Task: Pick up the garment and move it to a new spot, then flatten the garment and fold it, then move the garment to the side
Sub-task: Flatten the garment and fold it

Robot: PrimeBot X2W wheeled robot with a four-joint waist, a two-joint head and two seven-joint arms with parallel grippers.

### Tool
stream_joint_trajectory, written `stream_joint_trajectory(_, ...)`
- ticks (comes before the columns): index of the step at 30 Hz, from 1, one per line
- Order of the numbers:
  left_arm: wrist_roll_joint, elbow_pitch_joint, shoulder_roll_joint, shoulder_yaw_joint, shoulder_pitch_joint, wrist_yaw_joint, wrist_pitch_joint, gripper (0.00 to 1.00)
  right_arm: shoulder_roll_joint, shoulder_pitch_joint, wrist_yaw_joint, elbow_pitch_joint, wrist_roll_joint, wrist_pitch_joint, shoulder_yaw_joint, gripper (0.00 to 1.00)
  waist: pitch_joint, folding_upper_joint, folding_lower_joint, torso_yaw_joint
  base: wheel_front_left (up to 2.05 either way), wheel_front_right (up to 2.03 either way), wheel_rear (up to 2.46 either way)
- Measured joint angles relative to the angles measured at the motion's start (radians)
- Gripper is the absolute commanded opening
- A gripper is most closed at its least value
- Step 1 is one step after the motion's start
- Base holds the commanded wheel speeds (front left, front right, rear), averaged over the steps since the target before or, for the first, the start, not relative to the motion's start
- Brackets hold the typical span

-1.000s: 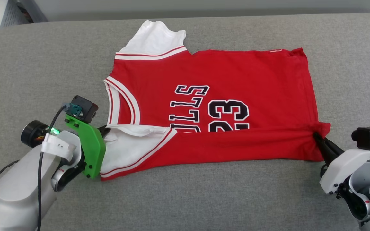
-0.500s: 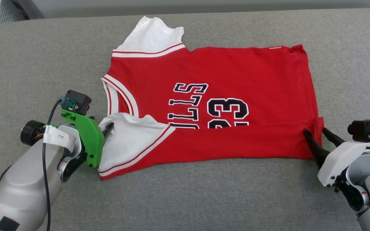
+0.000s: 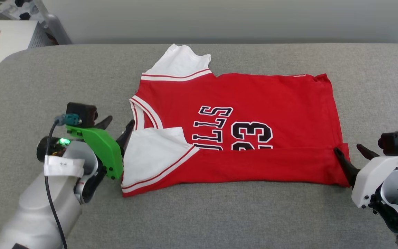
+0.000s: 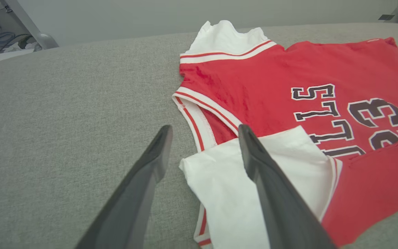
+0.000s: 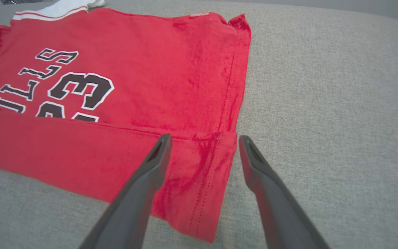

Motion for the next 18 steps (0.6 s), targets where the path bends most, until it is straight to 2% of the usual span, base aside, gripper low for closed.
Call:
stream_joint_trajectory(5, -0.086, -0.162, 0.008, 0.049, 0.135, 0.074, 0.013, 1.00, 0.019, 0.064, 0.000, -0.093, -0.037, 0.120, -0.063, 1.00, -0.043, 0.0000, 0.0000, 0.012, 0.00, 0.00, 0.00)
stream_joint_trajectory(8, -0.113, -0.278, 0.044, 0.069, 0.204, 0.157, 0.037, 1.00, 0.039, 0.110, 0.000, -0.160, -0.076, 0.231, -0.119, 1.00, -0.054, 0.0000, 0.0000, 0.020, 0.00, 0.00, 0.00)
stream_joint_trajectory(13, -0.133, -0.500, 0.115, 0.073, 0.318, 0.289, 0.129, 1.00, 0.108, 0.187, 0.000, -0.312, -0.117, 0.422, -0.188, 1.00, -0.041, 0.0000, 0.0000, 0.022, 0.00, 0.00, 0.00)
stream_joint_trajectory(18, -0.138, -0.645, 0.173, 0.051, 0.379, 0.400, 0.224, 1.00, 0.156, 0.229, 0.000, -0.439, -0.154, 0.545, -0.234, 1.00, -0.012, 0.0000, 0.0000, 0.017, 0.00, 0.00, 0.00)
